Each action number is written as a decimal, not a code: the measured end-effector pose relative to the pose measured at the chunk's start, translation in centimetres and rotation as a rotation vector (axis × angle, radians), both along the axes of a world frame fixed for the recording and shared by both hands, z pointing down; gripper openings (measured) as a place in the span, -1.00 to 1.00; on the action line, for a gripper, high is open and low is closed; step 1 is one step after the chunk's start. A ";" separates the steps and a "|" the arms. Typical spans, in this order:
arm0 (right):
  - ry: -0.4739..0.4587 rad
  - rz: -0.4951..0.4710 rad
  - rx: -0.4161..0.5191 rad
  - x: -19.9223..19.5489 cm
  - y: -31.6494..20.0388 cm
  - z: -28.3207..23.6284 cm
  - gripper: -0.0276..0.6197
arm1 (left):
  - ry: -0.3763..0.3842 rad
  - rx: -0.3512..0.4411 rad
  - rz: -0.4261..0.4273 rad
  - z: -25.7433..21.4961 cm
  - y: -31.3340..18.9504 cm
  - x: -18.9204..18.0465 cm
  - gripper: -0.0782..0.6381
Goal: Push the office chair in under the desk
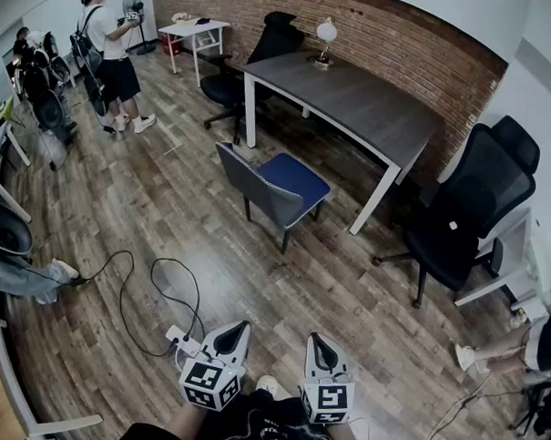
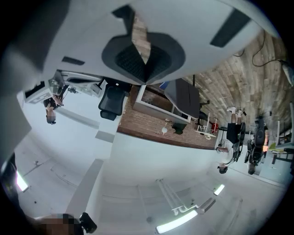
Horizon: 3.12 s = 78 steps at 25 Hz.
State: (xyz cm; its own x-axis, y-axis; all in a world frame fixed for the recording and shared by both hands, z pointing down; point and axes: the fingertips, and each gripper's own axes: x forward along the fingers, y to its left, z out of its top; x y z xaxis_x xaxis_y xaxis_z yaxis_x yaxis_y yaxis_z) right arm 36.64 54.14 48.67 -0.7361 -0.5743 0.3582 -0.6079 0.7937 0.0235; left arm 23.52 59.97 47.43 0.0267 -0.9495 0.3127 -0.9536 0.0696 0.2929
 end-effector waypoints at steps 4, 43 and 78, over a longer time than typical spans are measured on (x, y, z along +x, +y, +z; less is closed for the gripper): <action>-0.004 -0.003 0.005 0.7 -0.2 -0.6 -0.91 | -0.004 0.003 -0.007 -0.1 0.1 1.1 -0.76; -0.008 0.039 -0.062 -20.1 -12.0 2.9 -0.90 | -0.069 -0.009 0.106 2.2 -13.2 -19.2 -0.76; -0.034 -0.065 -0.103 -27.7 -35.3 2.4 -0.90 | -0.080 -0.087 -0.023 2.9 -33.4 -27.2 -0.76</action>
State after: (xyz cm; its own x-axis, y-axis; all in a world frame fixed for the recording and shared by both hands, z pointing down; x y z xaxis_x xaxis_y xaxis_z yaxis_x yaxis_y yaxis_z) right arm 8.98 18.81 51.04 -0.7833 -0.4867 0.3867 -0.5541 0.8286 -0.0796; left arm -3.66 26.59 50.38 -0.0233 -0.9189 0.3938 -0.9716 0.1137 0.2077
